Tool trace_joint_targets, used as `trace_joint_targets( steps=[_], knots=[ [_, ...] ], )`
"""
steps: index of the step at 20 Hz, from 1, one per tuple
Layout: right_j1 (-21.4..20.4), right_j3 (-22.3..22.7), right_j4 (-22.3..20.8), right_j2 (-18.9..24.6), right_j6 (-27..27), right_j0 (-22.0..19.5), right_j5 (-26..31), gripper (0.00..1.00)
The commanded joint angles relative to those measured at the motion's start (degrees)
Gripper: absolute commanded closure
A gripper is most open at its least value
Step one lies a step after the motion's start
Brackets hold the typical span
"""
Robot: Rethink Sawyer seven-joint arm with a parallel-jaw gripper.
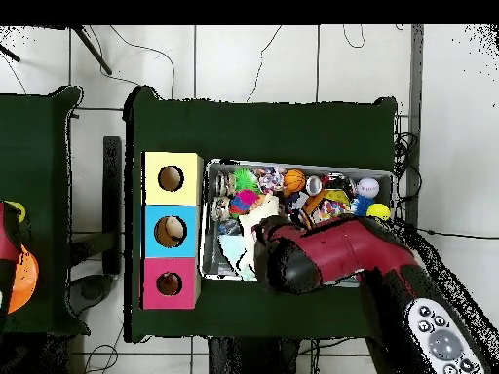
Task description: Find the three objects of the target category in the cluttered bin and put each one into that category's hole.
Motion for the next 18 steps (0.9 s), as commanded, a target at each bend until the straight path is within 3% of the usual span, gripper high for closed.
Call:
trace_joint_targets(
  steps=[1,8,12,18],
  knots=[
    [-6.64,0.59,4.02,4.69,-17.81,-5.83,10.37,0.0],
    [0.06,-1.97,-6.12,1.79,-12.57,-3.64,5.14,0.0],
    [-0.19,-1.91,-10.03,-1.15,-6.17,-0.59,3.13,0.0],
    [3.82,-5.41,-15.42,-4.89,0.48,4.77,0.75,0.0]
  ],
)
